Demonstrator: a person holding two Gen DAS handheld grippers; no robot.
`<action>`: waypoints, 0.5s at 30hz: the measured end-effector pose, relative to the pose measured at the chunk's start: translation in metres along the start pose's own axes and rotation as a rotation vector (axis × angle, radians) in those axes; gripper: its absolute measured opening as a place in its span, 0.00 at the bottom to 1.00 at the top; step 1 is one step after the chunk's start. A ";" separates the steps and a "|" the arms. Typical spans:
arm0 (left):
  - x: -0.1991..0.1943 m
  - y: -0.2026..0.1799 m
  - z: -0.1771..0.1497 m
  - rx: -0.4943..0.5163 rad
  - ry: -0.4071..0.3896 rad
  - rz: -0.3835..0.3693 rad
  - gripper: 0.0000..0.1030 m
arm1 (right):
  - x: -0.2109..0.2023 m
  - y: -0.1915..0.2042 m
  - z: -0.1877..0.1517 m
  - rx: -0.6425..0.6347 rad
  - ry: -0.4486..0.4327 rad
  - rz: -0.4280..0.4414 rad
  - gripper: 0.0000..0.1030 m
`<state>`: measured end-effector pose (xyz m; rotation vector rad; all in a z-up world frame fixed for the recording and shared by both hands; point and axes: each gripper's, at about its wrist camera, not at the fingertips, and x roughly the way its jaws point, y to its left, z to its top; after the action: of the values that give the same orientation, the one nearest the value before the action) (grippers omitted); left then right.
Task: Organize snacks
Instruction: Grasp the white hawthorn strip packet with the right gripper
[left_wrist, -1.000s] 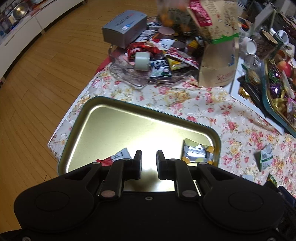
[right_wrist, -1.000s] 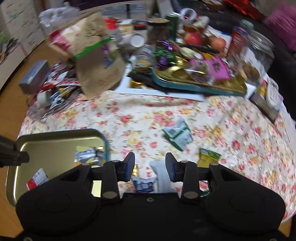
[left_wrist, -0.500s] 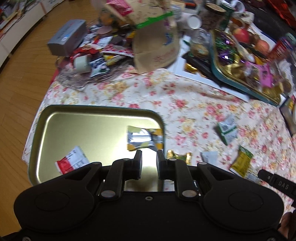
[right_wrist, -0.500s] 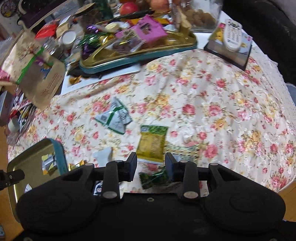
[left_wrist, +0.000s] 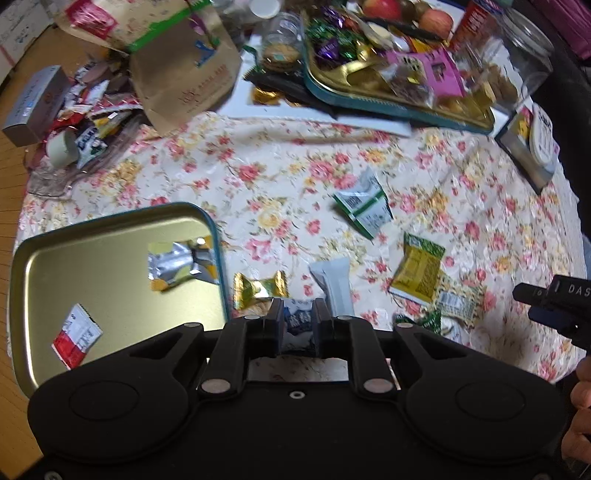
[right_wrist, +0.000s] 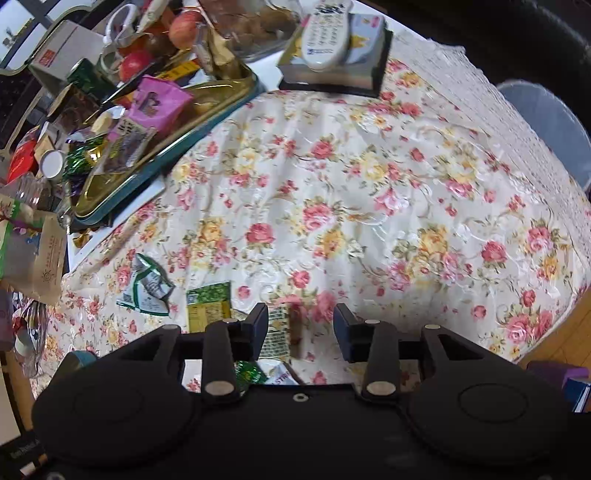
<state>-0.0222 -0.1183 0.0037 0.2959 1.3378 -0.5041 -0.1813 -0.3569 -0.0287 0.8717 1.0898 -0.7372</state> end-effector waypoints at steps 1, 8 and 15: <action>0.003 -0.002 -0.001 0.002 0.017 -0.014 0.24 | 0.001 -0.004 0.000 0.008 0.006 0.000 0.41; 0.015 -0.016 -0.005 0.030 0.092 -0.076 0.24 | 0.021 -0.008 -0.013 -0.007 0.061 -0.025 0.41; 0.017 0.002 -0.003 -0.016 0.097 -0.057 0.24 | 0.037 0.025 -0.042 -0.127 0.131 0.008 0.41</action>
<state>-0.0207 -0.1179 -0.0139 0.2726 1.4467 -0.5316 -0.1672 -0.3112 -0.0670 0.8244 1.2346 -0.6042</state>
